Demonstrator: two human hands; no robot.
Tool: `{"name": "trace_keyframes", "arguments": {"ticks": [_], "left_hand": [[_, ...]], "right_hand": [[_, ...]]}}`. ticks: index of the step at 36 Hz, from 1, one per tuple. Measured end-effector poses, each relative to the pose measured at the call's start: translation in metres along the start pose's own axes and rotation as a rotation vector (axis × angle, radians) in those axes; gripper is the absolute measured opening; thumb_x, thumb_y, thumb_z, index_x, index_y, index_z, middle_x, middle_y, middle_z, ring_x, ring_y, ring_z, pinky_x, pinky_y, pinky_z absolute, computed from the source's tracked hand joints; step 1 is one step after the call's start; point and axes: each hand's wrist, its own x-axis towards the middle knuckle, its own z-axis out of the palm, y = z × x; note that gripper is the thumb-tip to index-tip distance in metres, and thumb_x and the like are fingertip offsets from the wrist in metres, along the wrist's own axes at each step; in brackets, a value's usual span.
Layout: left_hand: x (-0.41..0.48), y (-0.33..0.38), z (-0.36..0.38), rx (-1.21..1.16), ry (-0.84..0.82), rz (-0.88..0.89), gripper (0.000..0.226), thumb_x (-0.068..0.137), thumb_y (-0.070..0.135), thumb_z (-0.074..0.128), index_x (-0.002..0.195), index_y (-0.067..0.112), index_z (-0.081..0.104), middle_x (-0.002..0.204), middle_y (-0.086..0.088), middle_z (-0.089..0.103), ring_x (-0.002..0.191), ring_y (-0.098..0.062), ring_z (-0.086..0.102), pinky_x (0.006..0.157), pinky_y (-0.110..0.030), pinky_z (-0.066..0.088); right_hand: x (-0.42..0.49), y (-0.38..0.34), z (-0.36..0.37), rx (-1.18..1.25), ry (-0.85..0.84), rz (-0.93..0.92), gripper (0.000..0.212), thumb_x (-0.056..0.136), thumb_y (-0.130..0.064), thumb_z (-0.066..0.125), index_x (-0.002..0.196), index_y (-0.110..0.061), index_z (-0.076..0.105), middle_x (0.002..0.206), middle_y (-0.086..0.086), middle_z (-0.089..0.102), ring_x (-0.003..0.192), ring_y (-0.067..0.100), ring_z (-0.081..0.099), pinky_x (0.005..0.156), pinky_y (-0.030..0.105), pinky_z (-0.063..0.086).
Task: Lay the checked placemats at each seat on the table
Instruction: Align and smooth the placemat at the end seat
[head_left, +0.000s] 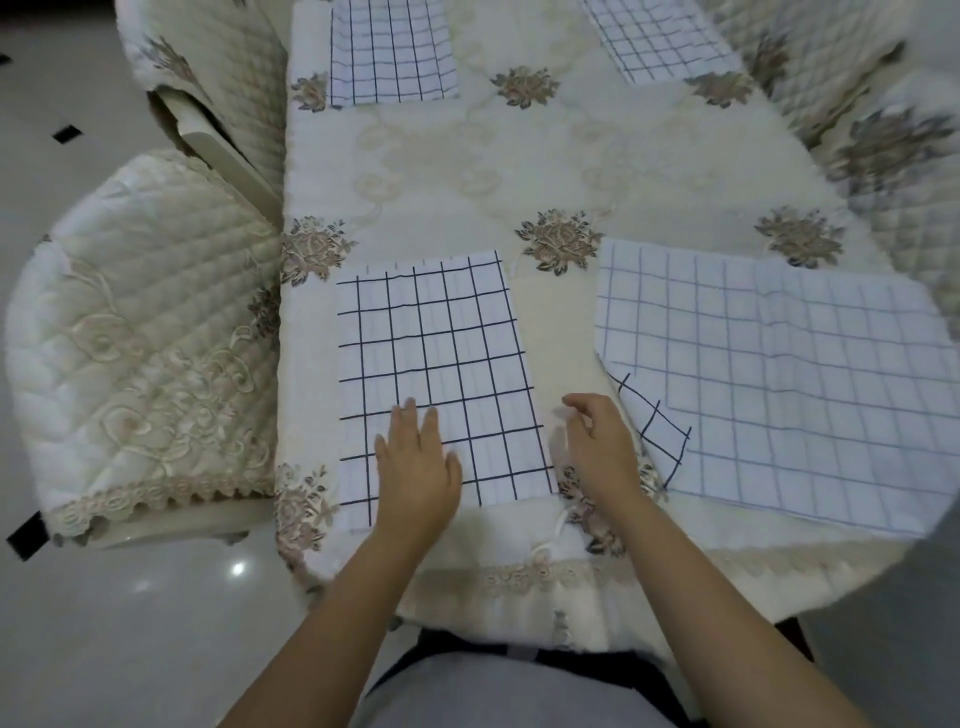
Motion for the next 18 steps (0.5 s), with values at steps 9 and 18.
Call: {"name": "trace_keyframes", "arguments": {"ticks": [9,18], "left_hand": [[-0.001,0.129,0.016,-0.401,-0.202,0.079,0.047,0.096,0.021,0.04,0.142,0.012,0.032,0.143,-0.005,0.039,0.13,-0.018,0.039,0.107,-0.03,0.032],[0.011,0.216,0.041,-0.669,-0.251,-0.261,0.061,0.09,0.037,0.054,0.139,0.01,0.029,0.118,-0.003,0.049,0.101,-0.02,0.052,0.085,-0.031,0.044]], "right_hand": [[0.009,0.025,-0.072,-0.036,0.1,-0.03,0.025,0.095,-0.008,0.042,0.116,-0.011,0.055,0.117,0.0,0.048,0.101,0.009,0.048,0.088,0.023,0.039],[0.019,0.076,-0.15,-0.083,0.045,0.072,0.027,0.095,-0.01,0.044,0.12,-0.009,0.052,0.125,0.004,0.045,0.112,0.013,0.048,0.088,0.022,0.038]]}}
